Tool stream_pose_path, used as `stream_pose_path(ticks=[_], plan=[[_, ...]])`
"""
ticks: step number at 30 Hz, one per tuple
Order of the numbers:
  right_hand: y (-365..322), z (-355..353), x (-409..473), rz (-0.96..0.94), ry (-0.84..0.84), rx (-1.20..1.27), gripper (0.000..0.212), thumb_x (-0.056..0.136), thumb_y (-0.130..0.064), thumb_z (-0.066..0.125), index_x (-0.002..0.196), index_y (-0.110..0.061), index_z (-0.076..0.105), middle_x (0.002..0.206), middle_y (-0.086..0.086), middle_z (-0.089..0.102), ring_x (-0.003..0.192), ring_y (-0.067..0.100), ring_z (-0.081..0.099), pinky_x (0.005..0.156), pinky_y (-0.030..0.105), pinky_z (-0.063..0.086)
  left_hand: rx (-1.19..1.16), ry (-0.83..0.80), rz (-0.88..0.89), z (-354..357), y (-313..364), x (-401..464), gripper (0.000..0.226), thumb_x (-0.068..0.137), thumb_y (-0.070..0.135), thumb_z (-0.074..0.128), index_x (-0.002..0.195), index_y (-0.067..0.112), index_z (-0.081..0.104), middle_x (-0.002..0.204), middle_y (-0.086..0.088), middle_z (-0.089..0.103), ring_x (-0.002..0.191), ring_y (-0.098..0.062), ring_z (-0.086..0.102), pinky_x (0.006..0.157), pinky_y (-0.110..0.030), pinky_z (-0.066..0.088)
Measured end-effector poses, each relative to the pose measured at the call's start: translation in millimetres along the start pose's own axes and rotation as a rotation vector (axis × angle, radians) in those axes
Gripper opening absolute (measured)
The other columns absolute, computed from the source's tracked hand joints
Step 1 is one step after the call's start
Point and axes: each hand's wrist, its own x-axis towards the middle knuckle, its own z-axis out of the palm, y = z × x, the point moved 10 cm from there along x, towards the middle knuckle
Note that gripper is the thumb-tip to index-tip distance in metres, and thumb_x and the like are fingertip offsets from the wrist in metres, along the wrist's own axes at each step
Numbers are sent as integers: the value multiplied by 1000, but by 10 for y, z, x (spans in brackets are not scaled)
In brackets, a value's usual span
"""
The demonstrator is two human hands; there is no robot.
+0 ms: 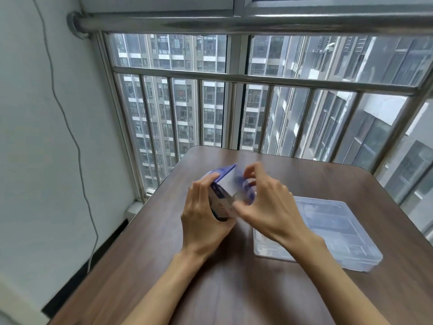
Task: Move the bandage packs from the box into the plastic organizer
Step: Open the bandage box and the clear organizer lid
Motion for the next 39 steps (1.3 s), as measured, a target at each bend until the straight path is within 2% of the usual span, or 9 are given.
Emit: stream_pose_path(ticks=[4, 9, 12, 16, 20, 26, 31, 36, 39], plan=[[350, -138, 93, 218, -3, 418, 18, 82, -21, 66, 94, -18, 53, 95, -3, 68, 84, 11, 64, 77, 35, 54, -49, -7, -34, -10, -46, -14, 83, 53, 26, 80, 127, 26, 41, 123, 9, 51, 110, -12, 53, 82, -22, 48], [710, -250, 165, 388, 270, 445, 25, 82, -38, 70, 89, -15, 61, 81, -5, 61, 76, 9, 58, 69, 26, 50, -43, -24, -220, 9, -171, -13, 106, 47, 74, 72, 136, 30, 37, 119, 22, 37, 109, 3, 35, 90, -2, 26], [717, -74, 214, 462, 242, 568, 17, 85, -28, 68, 88, -14, 57, 79, -1, 62, 76, 14, 59, 68, 25, 48, -137, -41, -344, 21, -260, -30, 94, 53, 85, 57, 128, 32, 43, 117, 19, 42, 110, 3, 42, 92, -13, 36], [389, 308, 202, 405, -120, 614, 34, 81, -43, 68, 103, -19, 56, 101, -4, 63, 91, 5, 60, 78, 24, 52, -297, 45, -608, -56, -555, -26, 42, 67, 69, 55, 93, 36, 58, 97, 15, 64, 87, 6, 58, 79, -34, 52], [343, 269, 186, 326, -8, 410, 50, 74, -50, 72, 109, -21, 53, 103, -9, 58, 90, 2, 56, 76, 23, 52, -469, 98, -802, -76, -725, -45, 37, 87, 47, 49, 74, 17, 66, 71, -2, 69, 68, -21, 63, 64, -37, 51], [703, 317, 175, 556, -25, 763, 22, 100, -18, 38, 111, -11, 56, 97, 6, 68, 82, 14, 66, 63, 24, 57, -657, 95, -904, 47, -710, -120, 32, 98, 20, 41, 82, 15, 68, 68, -1, 67, 55, -10, 55, 48, -23, 43], [956, 252, 111, 459, -57, 283, 28, 91, -20, 57, 119, -13, 62, 94, 1, 66, 86, 14, 63, 78, 32, 54, -622, 96, -874, 84, -735, -129, 26, 100, 31, 44, 101, 11, 60, 88, -8, 66, 68, -16, 58, 61, -31, 48], [1063, -322, -90, 393, -2, 103, 15, 87, -26, 62, 99, -21, 71, 84, -7, 67, 80, 7, 63, 75, 23, 49, -307, 400, -322, -561, -208, 101, 47, 85, 48, 57, 119, 18, 46, 114, 8, 44, 107, -13, 47, 91, -24, 40], [1227, -726, -391, 431, 39, -88, 7, 81, -34, 66, 76, -29, 68, 72, -11, 67, 76, 14, 65, 73, 34, 53, -194, 103, 250, -334, 660, 89, 20, 91, 36, 58, 100, 18, 61, 101, 10, 58, 95, -9, 55, 78, -25, 46]])
